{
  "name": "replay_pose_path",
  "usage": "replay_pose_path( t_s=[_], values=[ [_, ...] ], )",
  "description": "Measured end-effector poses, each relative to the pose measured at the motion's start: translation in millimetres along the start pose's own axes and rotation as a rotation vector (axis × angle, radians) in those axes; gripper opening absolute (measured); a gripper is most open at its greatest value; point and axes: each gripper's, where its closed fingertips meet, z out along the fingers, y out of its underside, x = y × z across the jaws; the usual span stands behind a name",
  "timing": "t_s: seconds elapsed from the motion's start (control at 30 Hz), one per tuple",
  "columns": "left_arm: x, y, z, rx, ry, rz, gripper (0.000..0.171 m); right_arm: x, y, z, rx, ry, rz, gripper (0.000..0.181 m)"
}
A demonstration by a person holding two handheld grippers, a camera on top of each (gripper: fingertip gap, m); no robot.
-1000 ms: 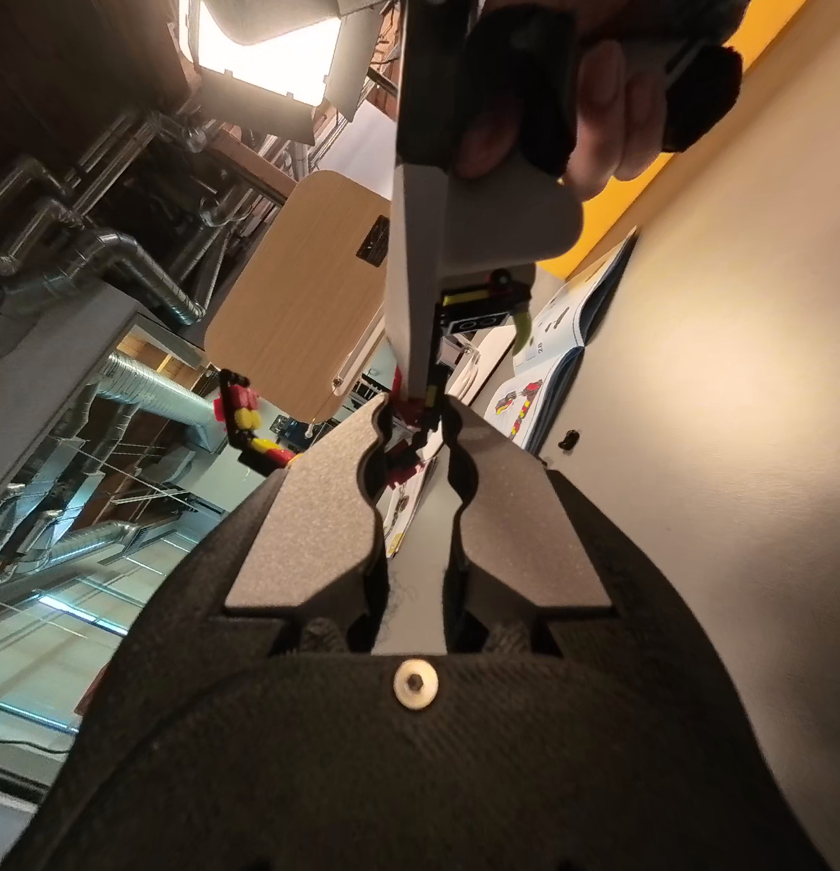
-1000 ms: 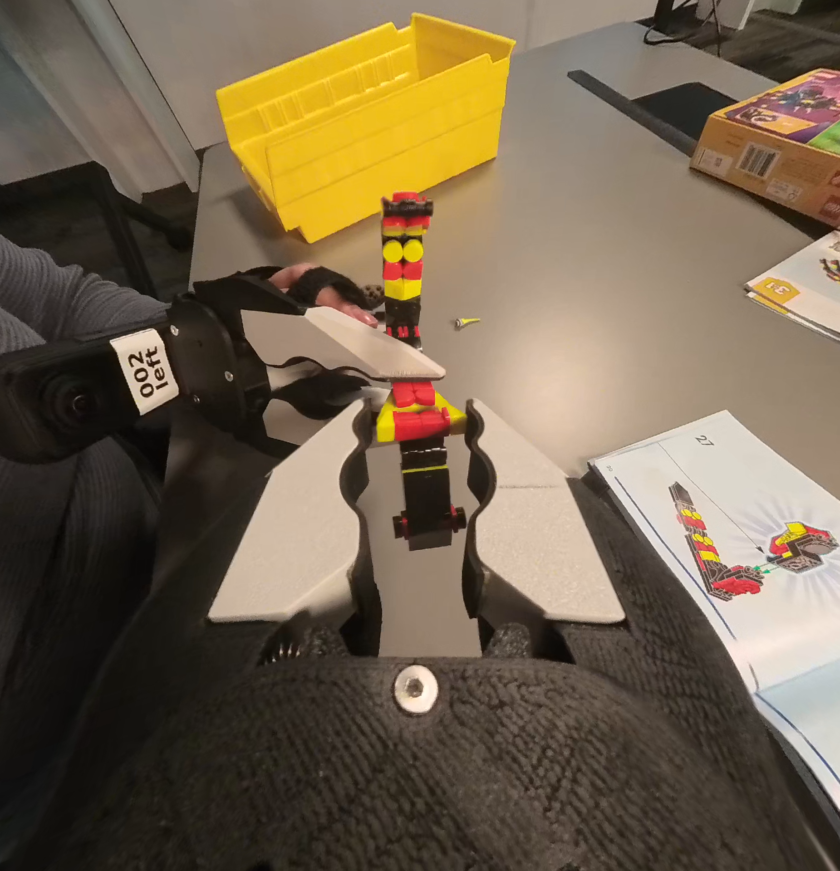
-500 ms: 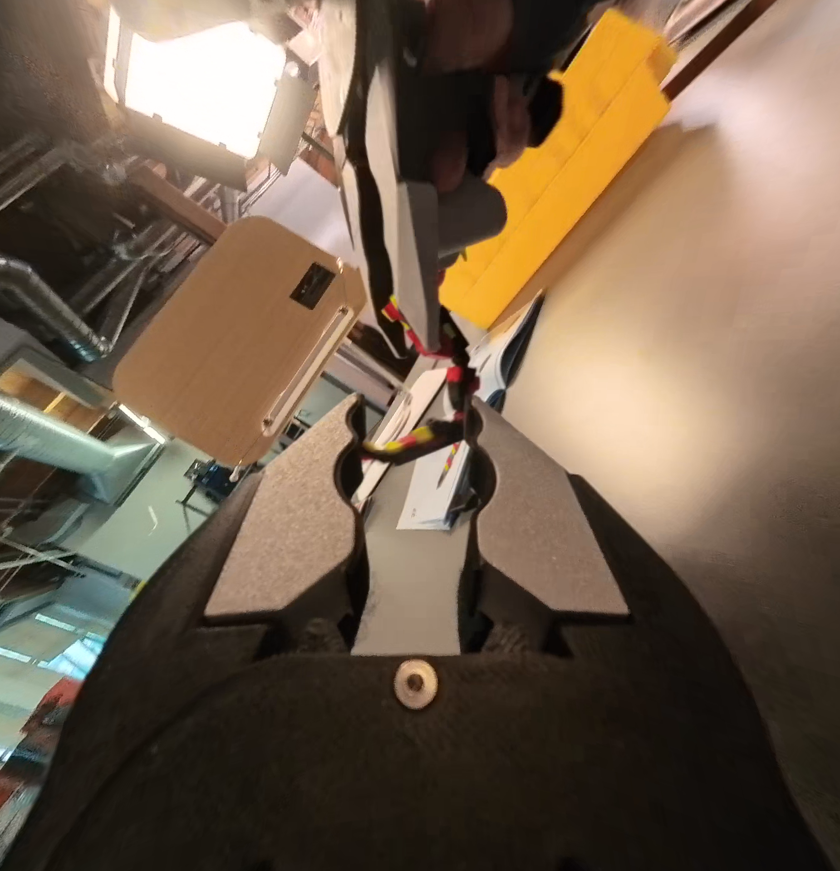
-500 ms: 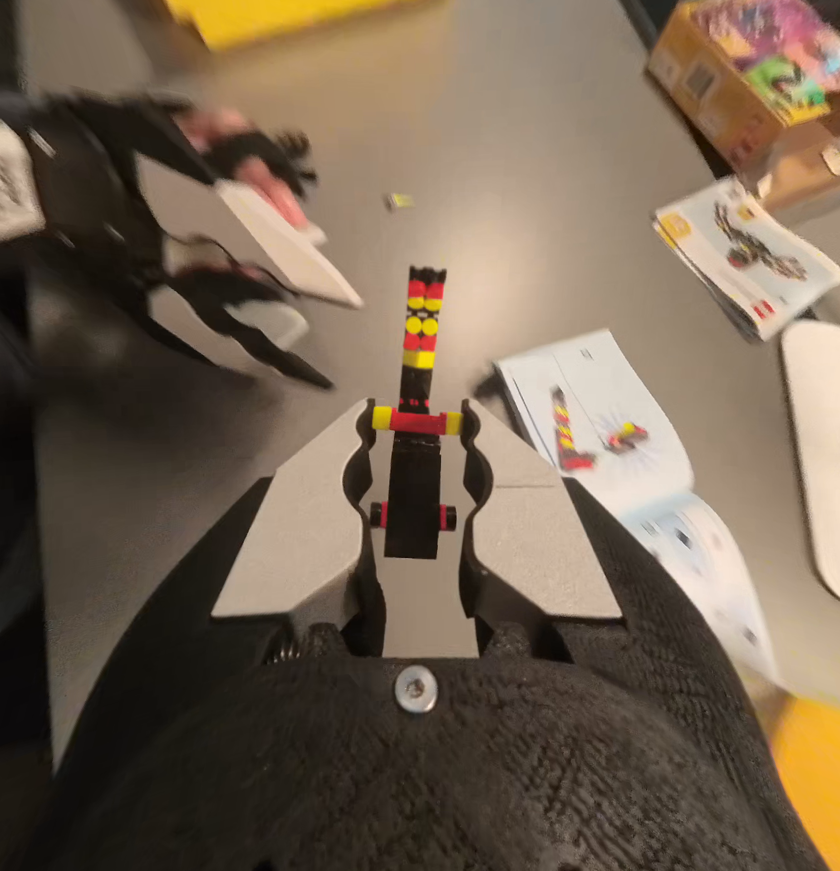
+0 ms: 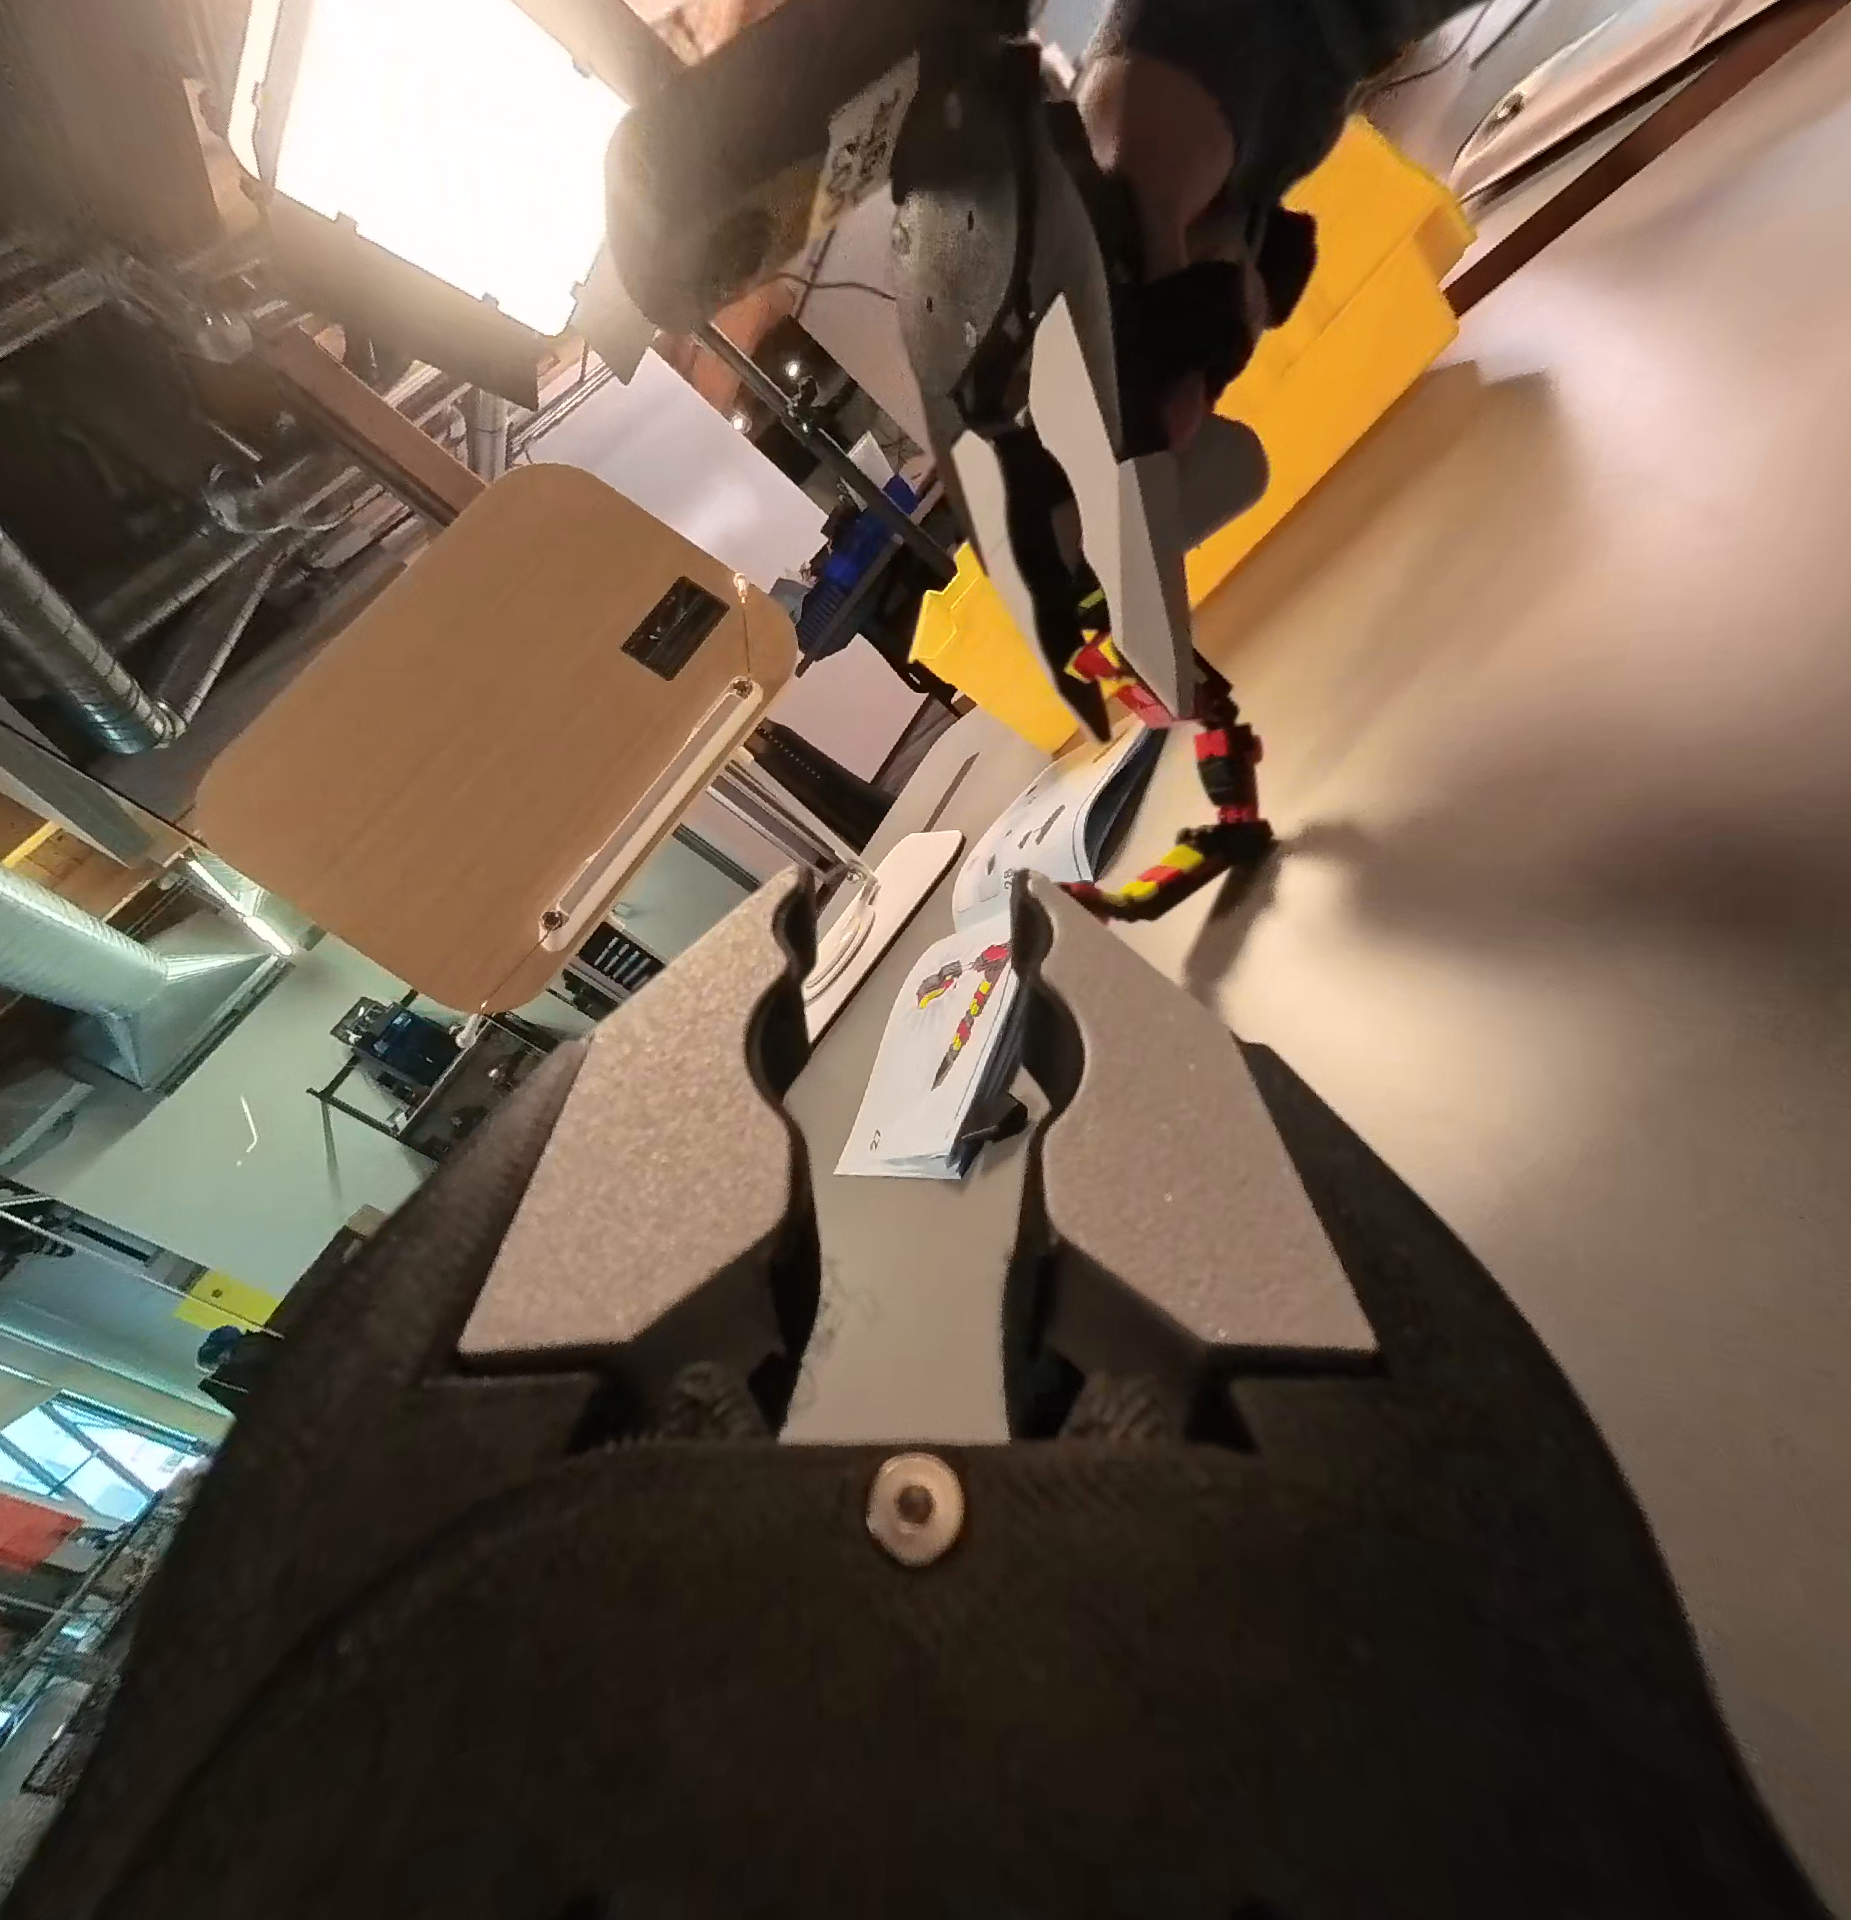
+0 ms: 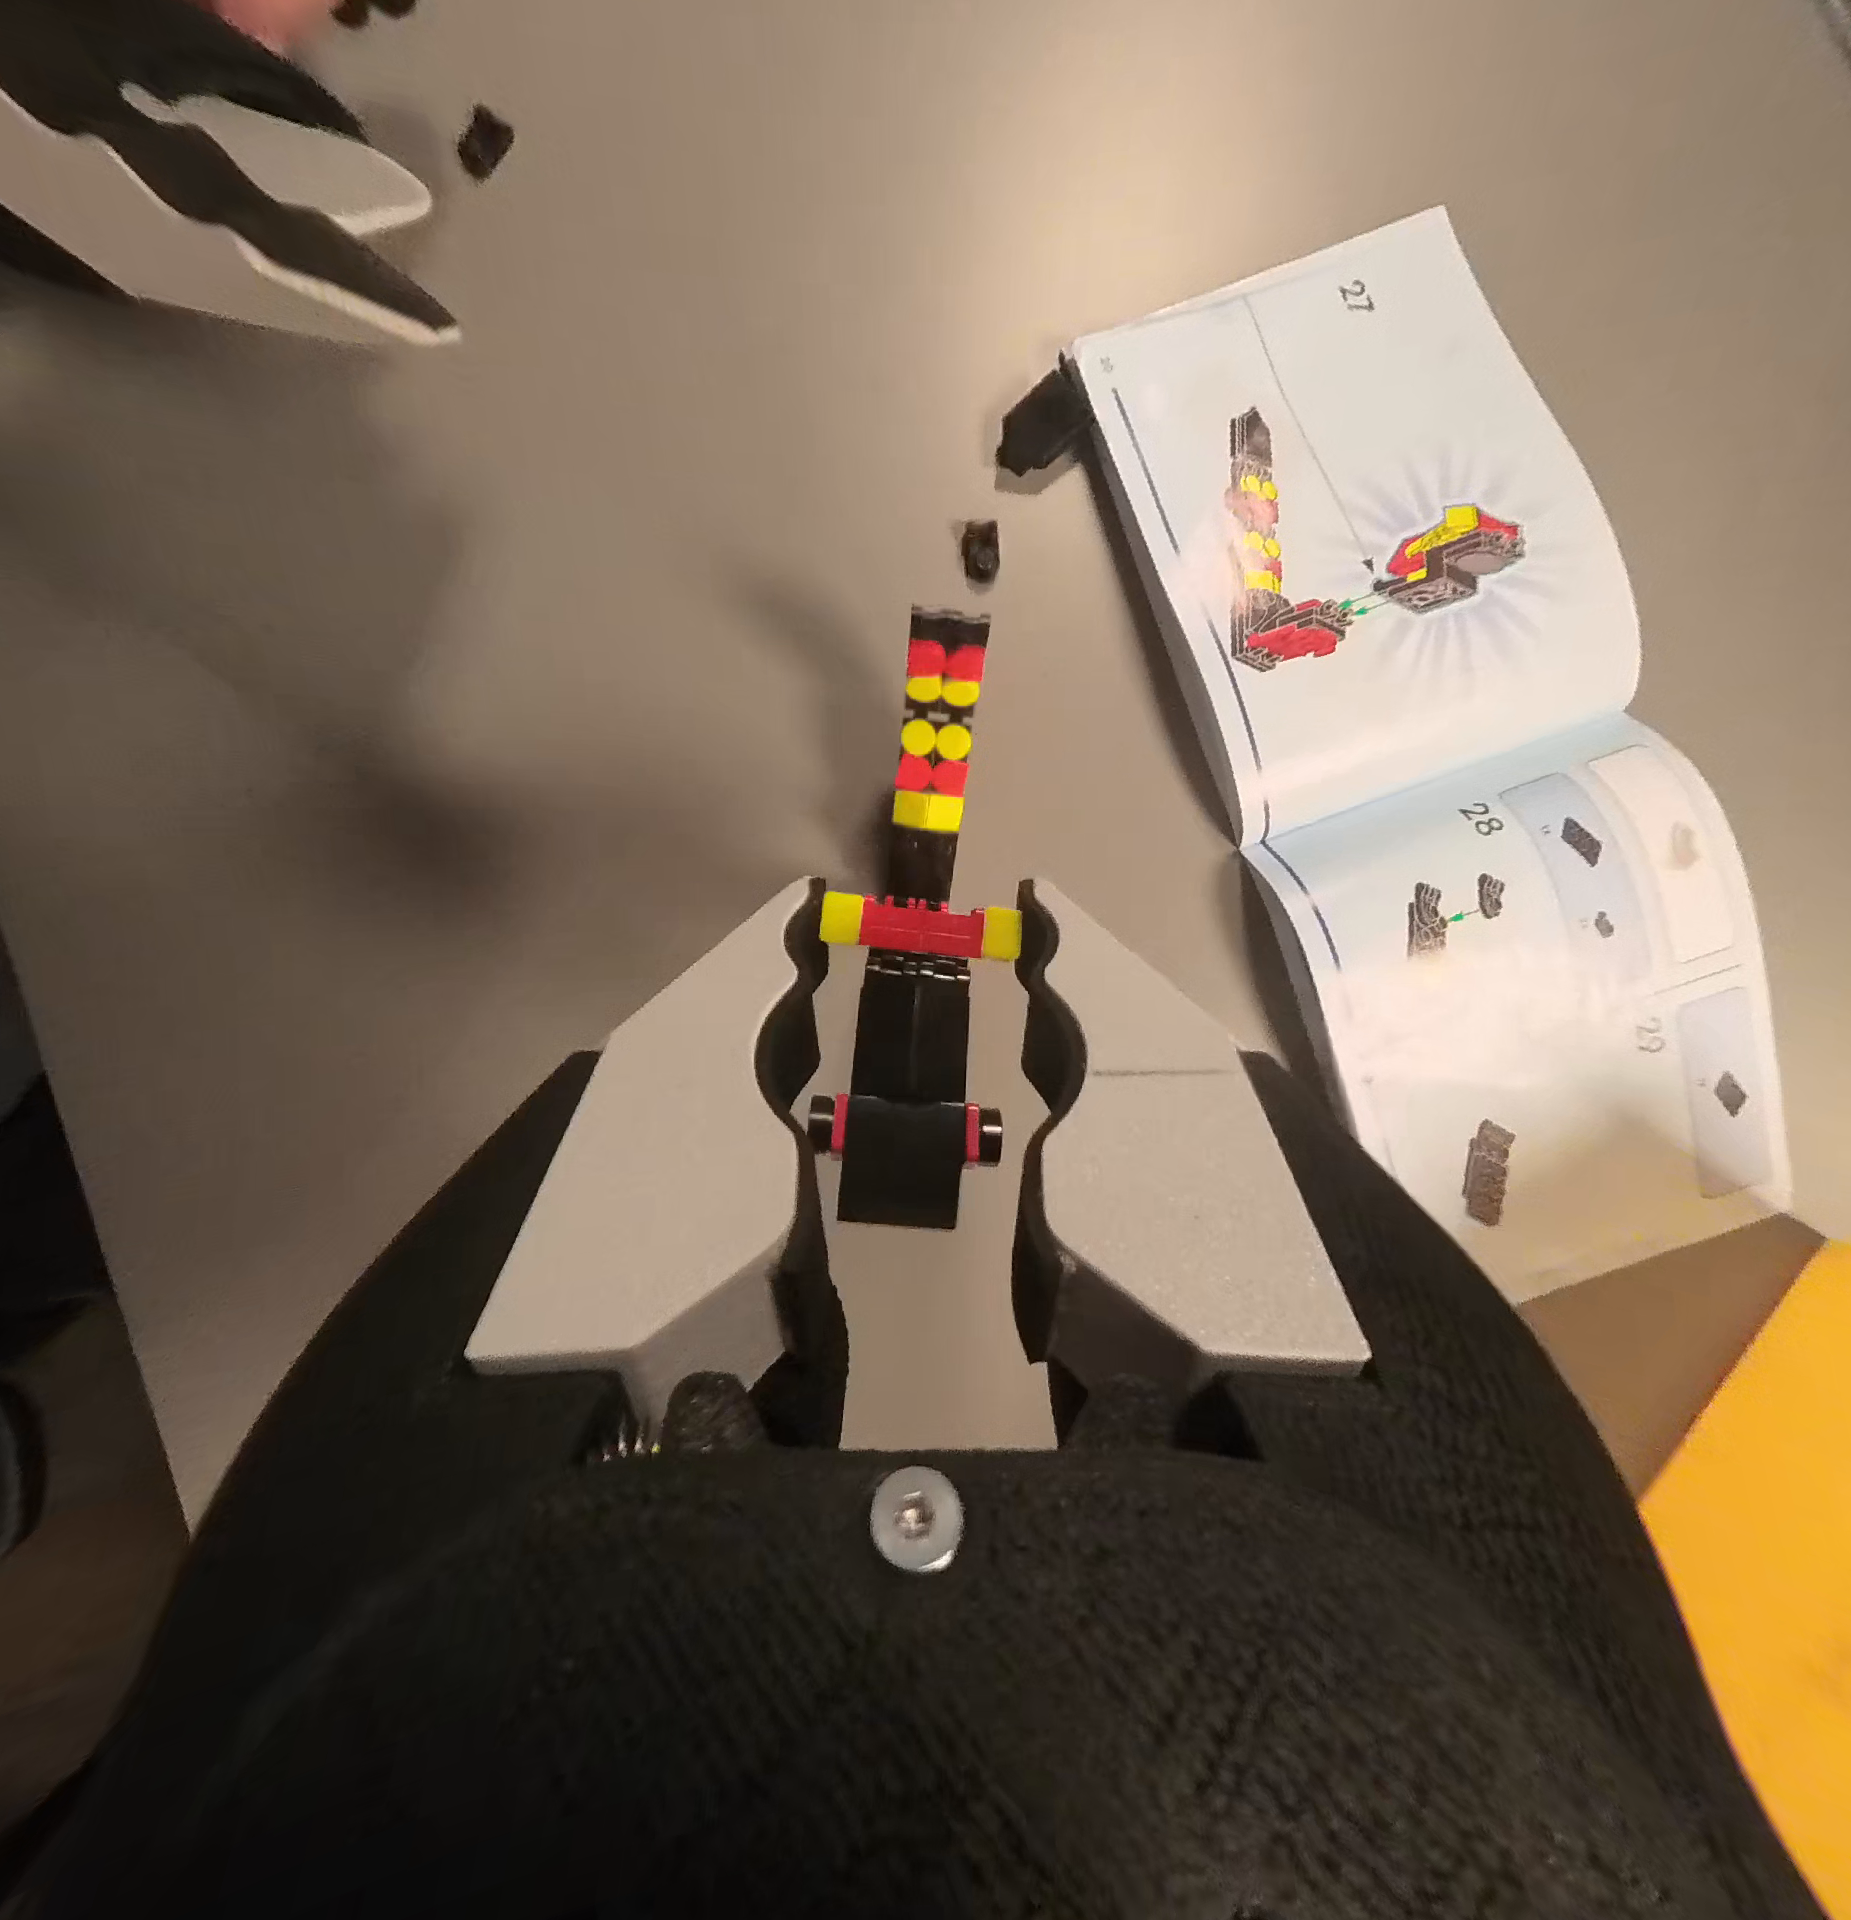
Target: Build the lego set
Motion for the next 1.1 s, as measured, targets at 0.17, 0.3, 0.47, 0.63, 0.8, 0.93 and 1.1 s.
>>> replay_pose_path(
  t_s=[0.17, 0.3, 0.47, 0.63, 0.8, 0.93, 1.1],
  values=[
    [-2, 3, 0, -0.015, -0.008, -0.012, 0.035, 1, -2, 2, 0.020, -0.008, 0.010, 0.035],
    [-5, 5, 0, -0.024, -0.014, -0.049, 0.035, 1, -4, 3, 0.020, -0.010, 0.009, 0.035],
    [-11, 9, 0, -0.033, -0.025, -0.102, 0.036, 2, -9, 5, 0.030, -0.013, 0.012, 0.035],
    [-10, 10, 0, -0.038, -0.024, -0.107, 0.035, 5, -17, 8, 0.023, -0.009, -0.001, 0.036],
    [-11, 13, 1, -0.051, -0.025, -0.119, 0.035, 7, -19, 10, 0.003, -0.009, -0.004, 0.038],
    [-14, 15, 1, -0.055, -0.030, -0.155, 0.035, 5, -28, 6, 0.057, -0.011, 0.008, 0.051],
    [-18, 18, 0, -0.049, -0.015, -0.273, 0.033, 13, -58, -30, 0.354, 0.083, 0.033, 0.078]
  ],
)
